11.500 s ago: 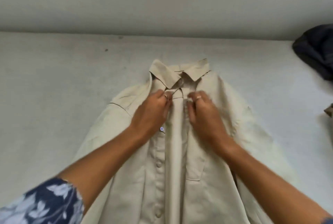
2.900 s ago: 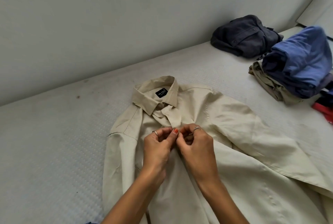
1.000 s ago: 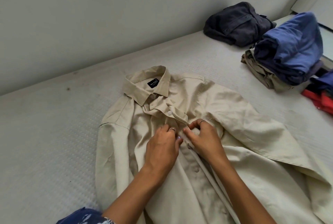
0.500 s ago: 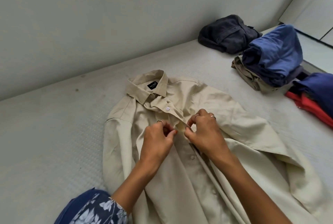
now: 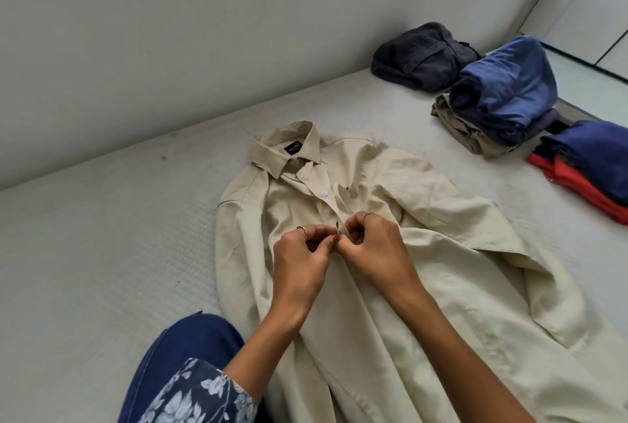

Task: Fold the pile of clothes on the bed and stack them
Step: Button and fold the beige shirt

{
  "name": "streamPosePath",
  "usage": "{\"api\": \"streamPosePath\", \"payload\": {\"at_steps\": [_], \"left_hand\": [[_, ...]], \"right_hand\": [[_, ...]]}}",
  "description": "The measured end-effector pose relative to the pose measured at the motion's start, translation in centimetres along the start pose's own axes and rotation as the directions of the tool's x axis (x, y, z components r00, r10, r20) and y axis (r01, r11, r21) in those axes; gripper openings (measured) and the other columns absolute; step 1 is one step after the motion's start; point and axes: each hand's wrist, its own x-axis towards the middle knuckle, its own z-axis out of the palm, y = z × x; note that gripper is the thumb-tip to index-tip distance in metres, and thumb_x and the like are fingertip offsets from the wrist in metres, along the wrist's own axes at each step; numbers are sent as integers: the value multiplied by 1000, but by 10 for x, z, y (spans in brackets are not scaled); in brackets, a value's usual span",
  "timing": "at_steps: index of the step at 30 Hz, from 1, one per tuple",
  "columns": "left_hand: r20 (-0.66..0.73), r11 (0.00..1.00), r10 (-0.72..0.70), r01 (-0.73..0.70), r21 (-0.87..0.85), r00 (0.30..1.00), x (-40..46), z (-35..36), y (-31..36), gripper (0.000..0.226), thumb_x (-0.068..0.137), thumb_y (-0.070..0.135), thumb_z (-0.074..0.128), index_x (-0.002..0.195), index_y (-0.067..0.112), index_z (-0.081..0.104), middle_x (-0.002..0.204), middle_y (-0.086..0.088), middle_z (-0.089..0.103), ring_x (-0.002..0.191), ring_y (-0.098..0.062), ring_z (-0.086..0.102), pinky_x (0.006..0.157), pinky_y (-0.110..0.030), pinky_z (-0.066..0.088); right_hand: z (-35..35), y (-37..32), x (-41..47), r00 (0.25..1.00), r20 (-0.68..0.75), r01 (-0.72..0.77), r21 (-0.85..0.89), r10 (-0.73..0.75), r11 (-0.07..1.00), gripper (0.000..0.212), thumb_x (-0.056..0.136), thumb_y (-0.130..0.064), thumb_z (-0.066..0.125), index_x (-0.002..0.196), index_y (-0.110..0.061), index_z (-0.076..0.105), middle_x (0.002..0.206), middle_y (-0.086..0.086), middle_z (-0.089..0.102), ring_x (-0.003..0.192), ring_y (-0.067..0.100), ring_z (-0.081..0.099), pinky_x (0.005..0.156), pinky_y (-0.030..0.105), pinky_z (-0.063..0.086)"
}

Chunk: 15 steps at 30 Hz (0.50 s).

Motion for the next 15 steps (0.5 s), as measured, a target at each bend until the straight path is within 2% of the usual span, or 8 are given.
{"api": "streamPosePath", "payload": {"at_steps": [4, 7, 11, 15], "left_hand": [[7, 993, -84, 85, -85, 996, 3, 0, -4, 14, 82, 9, 70, 84, 22, 73, 81, 3, 74, 80, -8, 71, 84, -32, 57], [-8, 986, -124, 123, -109, 992, 4, 2, -7, 18, 83, 8, 69, 78, 25, 70, 77, 1, 73, 76, -13, 72, 81, -40, 58], [-48, 996, -83, 81, -29, 995, 4, 6, -11, 14, 84, 10, 67, 83, 23, 71, 79, 7, 71, 78, -6, 69, 80, -35, 58], [-24, 995, -98, 97, -36, 995, 8, 3, -10, 12, 82, 11, 70, 83, 22, 73, 79, 6, 72, 79, -6, 69, 81, -32, 56]], "right_hand": [[7, 0, -7, 997, -76, -3, 29, 5, 1000, 6, 76, -17, 69, 76, -15, 64, 71, -4, 61, 69, 14, 58, 68, 34, 50], [11, 0, -9, 988, -155, 3, 64, 7, 998, 4, 79, -16, 68, 81, -13, 67, 78, -2, 64, 69, 11, 58, 68, 29, 50], [19, -1, -14, 988, -151, 40, 94, -26, 995, 5, 79, -12, 69, 80, -14, 65, 81, -4, 61, 65, 6, 54, 65, 17, 42], [21, 2, -12, 988, -156, 38, 101, -22, 994, 3, 80, -11, 69, 81, -12, 67, 82, -2, 62, 64, 8, 56, 64, 16, 43]]}}
